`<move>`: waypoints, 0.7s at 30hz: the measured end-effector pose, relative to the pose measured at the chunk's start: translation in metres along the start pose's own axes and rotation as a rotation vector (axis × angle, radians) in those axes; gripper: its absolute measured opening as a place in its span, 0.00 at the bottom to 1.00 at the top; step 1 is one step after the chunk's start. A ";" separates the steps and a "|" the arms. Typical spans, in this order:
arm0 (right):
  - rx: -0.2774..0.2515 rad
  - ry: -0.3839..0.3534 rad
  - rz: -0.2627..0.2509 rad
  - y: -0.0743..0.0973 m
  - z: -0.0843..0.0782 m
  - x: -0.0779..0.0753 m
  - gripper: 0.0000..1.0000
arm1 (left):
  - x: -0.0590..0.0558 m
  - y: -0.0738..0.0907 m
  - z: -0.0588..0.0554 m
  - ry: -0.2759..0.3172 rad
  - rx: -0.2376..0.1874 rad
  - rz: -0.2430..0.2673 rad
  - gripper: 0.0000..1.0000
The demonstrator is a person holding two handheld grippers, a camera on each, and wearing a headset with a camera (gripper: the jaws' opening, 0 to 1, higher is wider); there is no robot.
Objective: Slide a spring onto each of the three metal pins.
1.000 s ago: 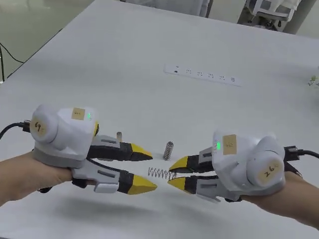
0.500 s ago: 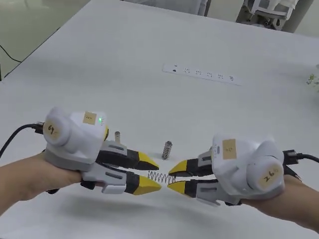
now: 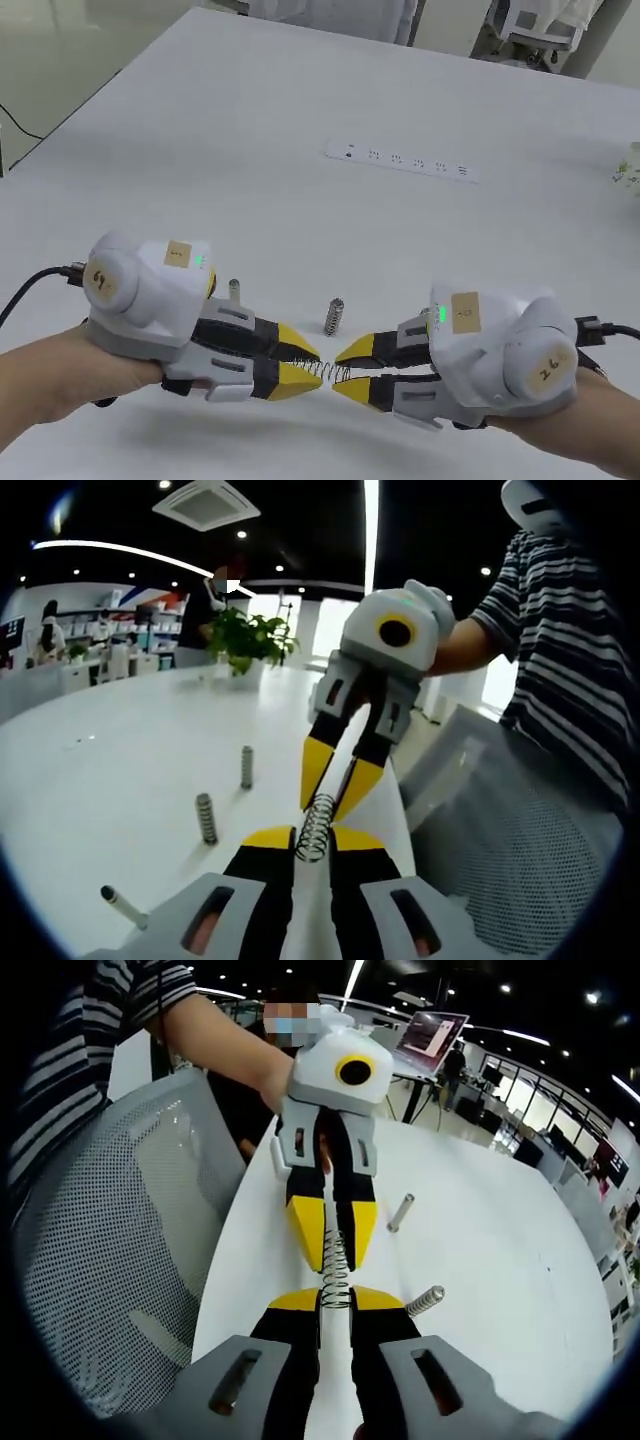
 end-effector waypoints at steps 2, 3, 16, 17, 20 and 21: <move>0.000 0.000 0.000 0.000 0.000 0.000 0.07 | 0.000 0.000 0.000 0.002 0.000 -0.001 0.05; 0.001 0.000 -0.001 0.000 0.000 0.000 0.07 | 0.000 0.000 0.000 -0.004 0.000 0.000 0.04; 0.004 -0.048 0.004 0.001 -0.002 0.001 0.08 | -0.003 -0.002 0.001 -0.020 0.005 -0.022 0.03; 0.004 -0.053 0.006 0.001 -0.002 0.001 0.08 | -0.003 -0.002 0.001 -0.020 0.007 -0.025 0.03; 0.005 -0.079 0.006 0.001 -0.005 0.002 0.08 | -0.004 -0.003 0.000 -0.017 0.015 -0.034 0.03; 0.008 -0.085 0.004 0.001 -0.006 0.002 0.08 | -0.004 -0.003 0.000 -0.016 0.016 -0.039 0.03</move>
Point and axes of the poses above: the centre of the closed fingertips' face, and the gripper's own axes: y roughly backward along the fingers, x roughly to its left, z roughly out of its top, the point moved 6 cm from there along y, roughly backward along the fingers, and after that the axes turned 10 degrees about -z, right-handed, at the moved point
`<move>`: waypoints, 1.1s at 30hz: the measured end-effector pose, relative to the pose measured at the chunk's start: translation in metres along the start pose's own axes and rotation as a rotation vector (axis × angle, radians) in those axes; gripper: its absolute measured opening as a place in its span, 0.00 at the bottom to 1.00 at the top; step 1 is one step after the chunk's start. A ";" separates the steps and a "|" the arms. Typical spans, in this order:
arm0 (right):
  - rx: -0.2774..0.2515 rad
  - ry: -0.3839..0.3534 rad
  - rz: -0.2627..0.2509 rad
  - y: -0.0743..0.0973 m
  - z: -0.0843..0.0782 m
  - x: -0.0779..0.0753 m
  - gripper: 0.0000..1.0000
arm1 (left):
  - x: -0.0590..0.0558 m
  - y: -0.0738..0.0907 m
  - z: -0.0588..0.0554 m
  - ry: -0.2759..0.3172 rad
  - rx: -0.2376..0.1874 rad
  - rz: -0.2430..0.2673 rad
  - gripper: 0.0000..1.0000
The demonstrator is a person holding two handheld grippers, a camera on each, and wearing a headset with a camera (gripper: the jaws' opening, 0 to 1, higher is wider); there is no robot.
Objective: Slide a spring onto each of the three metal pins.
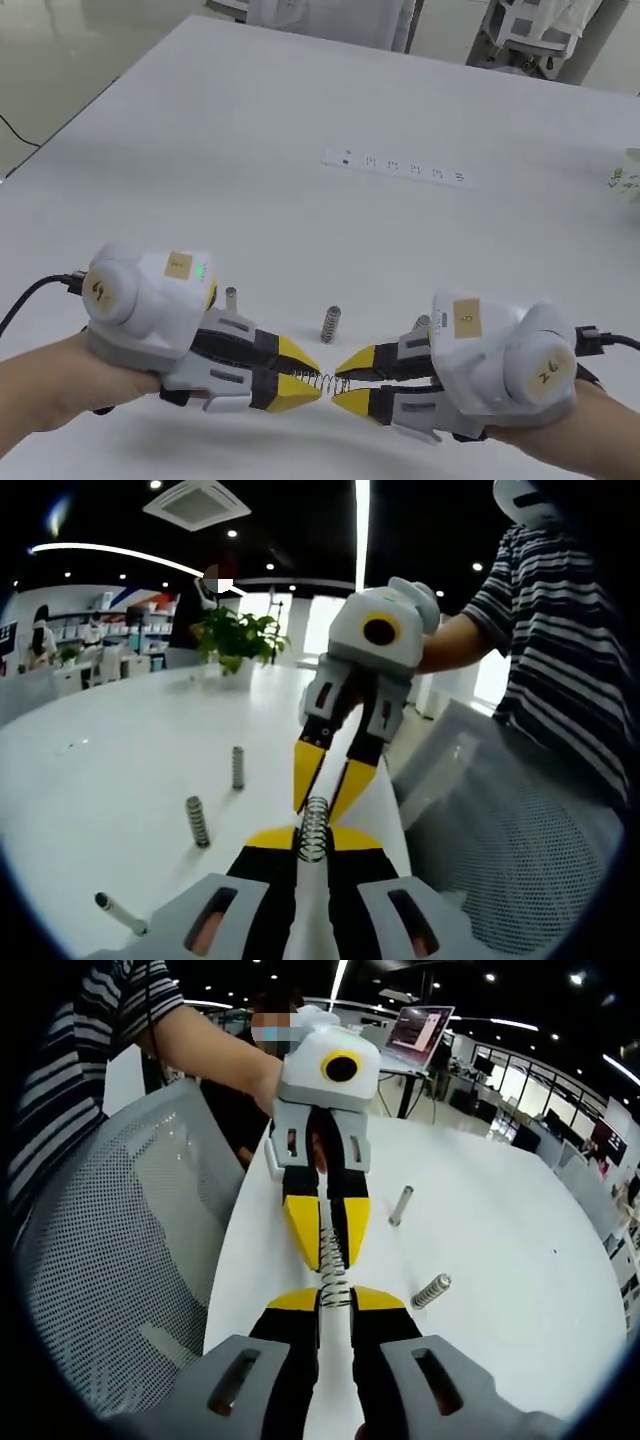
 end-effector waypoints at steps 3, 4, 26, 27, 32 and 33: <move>0.011 -0.013 -0.004 0.001 -0.007 0.000 0.12 | -0.001 0.000 0.001 0.003 -0.003 -0.004 0.03; 0.012 -0.014 -0.003 0.001 -0.008 0.000 0.13 | -0.001 0.000 0.001 0.002 -0.002 -0.006 0.03; -0.032 0.010 -0.006 0.007 0.011 -0.002 0.07 | 0.001 0.000 -0.002 0.004 0.004 -0.001 0.03; -0.035 0.012 -0.004 0.008 0.012 -0.002 0.07 | 0.001 0.000 -0.002 0.002 0.006 0.002 0.03; -0.053 0.026 0.001 0.009 0.020 -0.003 0.07 | 0.002 0.000 -0.005 -0.009 0.025 0.008 0.03; -0.062 0.022 0.002 0.009 0.022 -0.004 0.07 | 0.002 0.000 -0.005 -0.013 0.028 0.009 0.03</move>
Point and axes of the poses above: the centre of the closed fingertips' face, and the gripper's own axes: y roughly backward along the fingers, x roughly to its left, z roughly out of its top, the point moved 6 cm from there along y, roughly backward along the fingers, and after that the axes turned 10 degrees about -z, right-handed, at the moved point
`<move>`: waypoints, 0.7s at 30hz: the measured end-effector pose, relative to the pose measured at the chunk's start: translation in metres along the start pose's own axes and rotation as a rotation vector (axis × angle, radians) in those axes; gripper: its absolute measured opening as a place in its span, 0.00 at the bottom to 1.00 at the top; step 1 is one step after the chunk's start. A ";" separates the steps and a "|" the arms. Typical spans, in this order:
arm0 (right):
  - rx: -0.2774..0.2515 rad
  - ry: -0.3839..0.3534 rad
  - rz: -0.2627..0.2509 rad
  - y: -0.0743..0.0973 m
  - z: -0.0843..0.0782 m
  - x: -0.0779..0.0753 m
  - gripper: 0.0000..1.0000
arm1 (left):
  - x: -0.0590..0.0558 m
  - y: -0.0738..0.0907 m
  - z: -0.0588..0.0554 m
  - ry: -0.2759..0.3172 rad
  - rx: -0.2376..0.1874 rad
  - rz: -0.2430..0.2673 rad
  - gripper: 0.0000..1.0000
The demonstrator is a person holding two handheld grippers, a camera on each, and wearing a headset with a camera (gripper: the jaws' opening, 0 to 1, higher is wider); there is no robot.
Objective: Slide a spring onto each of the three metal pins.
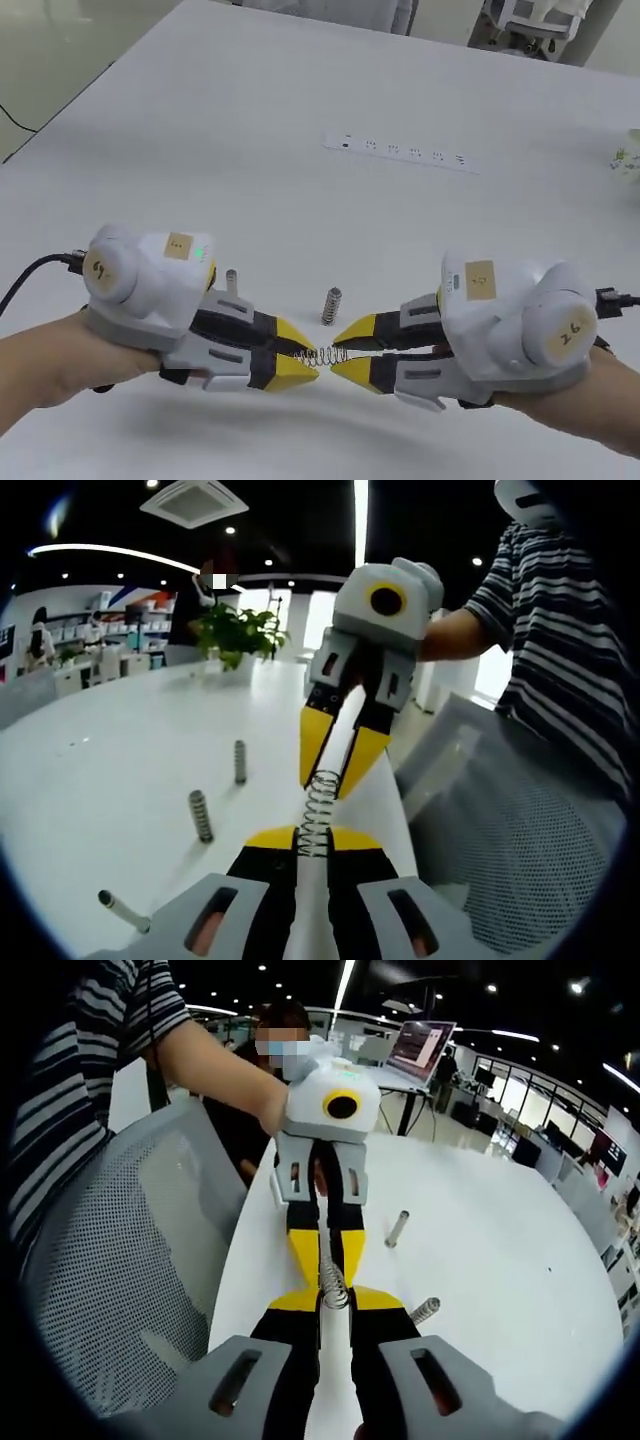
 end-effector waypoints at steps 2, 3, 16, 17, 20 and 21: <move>-0.007 0.007 0.002 0.000 0.004 0.000 0.07 | 0.000 -0.001 0.000 -0.005 0.005 0.001 0.03; -0.011 0.010 0.000 -0.001 0.007 0.000 0.07 | 0.000 -0.001 0.000 -0.008 0.006 0.005 0.03; -0.075 0.040 -0.029 -0.007 0.026 -0.001 0.07 | 0.003 -0.005 0.006 -0.037 -0.001 0.029 0.02; -0.078 0.039 -0.029 -0.007 0.026 -0.001 0.07 | 0.003 -0.005 0.006 -0.037 -0.002 0.029 0.02; -0.085 0.040 -0.034 -0.009 0.027 0.000 0.07 | 0.002 -0.005 0.006 -0.043 0.005 0.032 0.02; -0.086 0.041 -0.034 -0.009 0.027 0.001 0.07 | 0.002 -0.006 0.006 -0.044 0.008 0.030 0.02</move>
Point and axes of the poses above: the centre of the closed fingertips' face, and the gripper's own axes: y roughly backward along the fingers, x roughly to its left, z roughly out of its top, the point moved 6 cm from there along y, roughly backward along the fingers, and after that the axes turned 10 degrees about -z, right-handed, at the moved point
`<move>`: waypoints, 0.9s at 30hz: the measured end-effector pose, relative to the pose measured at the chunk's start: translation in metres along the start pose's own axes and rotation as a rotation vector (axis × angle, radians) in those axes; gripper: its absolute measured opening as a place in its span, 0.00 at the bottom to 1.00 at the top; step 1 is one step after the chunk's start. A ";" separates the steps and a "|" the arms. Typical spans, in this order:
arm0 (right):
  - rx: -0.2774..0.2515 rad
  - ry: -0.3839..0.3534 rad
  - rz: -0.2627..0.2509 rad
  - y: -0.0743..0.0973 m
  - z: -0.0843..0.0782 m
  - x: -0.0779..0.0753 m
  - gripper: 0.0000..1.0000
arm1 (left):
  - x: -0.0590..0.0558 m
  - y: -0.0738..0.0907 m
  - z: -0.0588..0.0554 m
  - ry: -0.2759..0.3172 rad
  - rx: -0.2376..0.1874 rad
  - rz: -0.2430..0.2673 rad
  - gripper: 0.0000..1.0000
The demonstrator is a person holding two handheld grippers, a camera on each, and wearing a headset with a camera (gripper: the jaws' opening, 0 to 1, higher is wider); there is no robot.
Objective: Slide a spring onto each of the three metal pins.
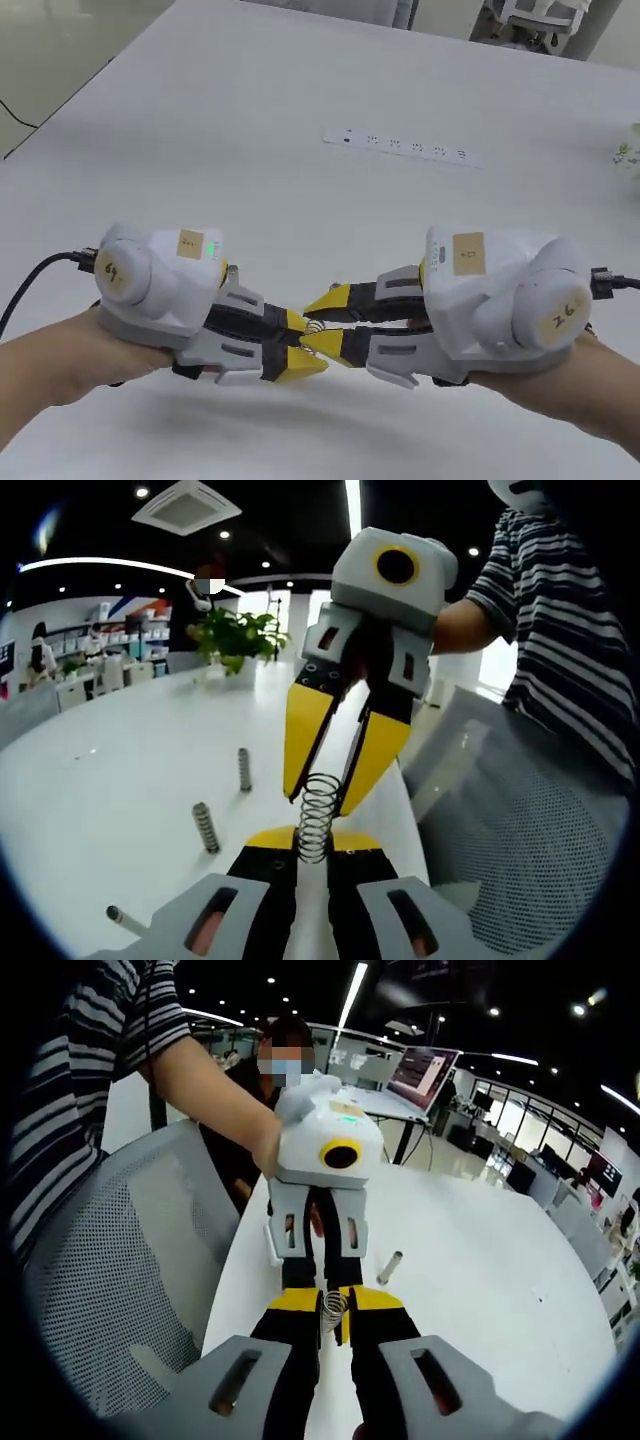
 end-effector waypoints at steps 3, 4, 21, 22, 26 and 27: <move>-0.005 0.002 -0.005 -0.001 0.000 0.001 0.07 | -0.001 0.000 0.000 0.000 0.003 0.000 0.02; -0.007 0.001 -0.005 -0.001 0.000 0.002 0.07 | -0.001 -0.001 -0.001 0.005 0.004 -0.003 0.02; -0.007 0.052 0.005 -0.003 0.007 0.001 0.07 | -0.002 0.004 0.002 0.035 -0.006 -0.007 0.04; -0.008 0.051 0.005 -0.003 0.007 0.000 0.07 | -0.002 0.005 0.002 0.037 -0.009 -0.007 0.04; -0.005 0.066 0.001 -0.003 0.008 -0.001 0.07 | 0.000 0.007 0.003 0.034 -0.009 -0.009 0.04; -0.004 0.069 0.002 -0.003 0.008 -0.001 0.07 | 0.001 0.008 0.003 0.032 -0.006 -0.011 0.04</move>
Point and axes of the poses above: the centre of the closed fingertips' face, and the gripper's own axes: y roughly backward along the fingers, x roughly to its left, z roughly out of its top, the point moved 6 cm from there along y, roughly backward along the fingers, and after that the axes turned 10 degrees about -z, right-handed, at the moved point
